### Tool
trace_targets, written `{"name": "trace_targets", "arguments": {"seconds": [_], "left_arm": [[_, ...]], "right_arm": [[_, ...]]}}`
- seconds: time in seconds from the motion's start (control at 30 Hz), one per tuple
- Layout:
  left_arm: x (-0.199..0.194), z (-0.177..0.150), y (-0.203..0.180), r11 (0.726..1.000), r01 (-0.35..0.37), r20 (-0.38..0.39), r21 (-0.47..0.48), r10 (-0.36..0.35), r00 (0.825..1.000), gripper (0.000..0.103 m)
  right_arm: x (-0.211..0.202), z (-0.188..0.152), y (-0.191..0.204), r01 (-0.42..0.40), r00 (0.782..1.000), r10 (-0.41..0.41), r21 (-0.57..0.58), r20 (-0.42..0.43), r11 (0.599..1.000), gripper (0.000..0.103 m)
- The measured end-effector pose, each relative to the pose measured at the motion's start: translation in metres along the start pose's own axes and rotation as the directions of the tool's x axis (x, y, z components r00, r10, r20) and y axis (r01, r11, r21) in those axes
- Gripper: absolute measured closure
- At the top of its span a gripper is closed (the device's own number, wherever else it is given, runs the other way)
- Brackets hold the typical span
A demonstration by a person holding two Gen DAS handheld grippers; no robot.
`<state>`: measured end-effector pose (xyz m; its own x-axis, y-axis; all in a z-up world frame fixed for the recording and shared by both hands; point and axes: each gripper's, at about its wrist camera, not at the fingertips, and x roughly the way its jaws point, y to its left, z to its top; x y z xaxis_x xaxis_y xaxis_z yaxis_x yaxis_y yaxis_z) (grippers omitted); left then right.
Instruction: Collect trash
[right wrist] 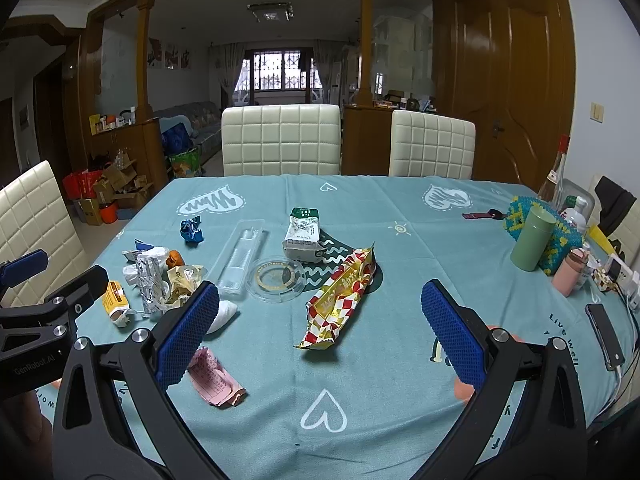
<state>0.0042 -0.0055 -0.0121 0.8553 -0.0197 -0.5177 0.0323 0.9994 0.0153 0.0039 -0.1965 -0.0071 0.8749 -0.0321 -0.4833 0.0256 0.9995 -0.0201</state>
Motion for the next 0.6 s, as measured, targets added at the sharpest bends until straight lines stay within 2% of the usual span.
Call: {"name": "trace_targets", "arguments": {"seconds": [0.6], "left_arm": [[0.0022,-0.0013,0.0009,1.0,0.008,-0.011,0.001,-0.008,1.0,0.007]], "right_arm": [[0.0006,-0.0014,0.0008,-0.003,1.0,0.003,0.0,-0.002,1.0,0.003]]}}
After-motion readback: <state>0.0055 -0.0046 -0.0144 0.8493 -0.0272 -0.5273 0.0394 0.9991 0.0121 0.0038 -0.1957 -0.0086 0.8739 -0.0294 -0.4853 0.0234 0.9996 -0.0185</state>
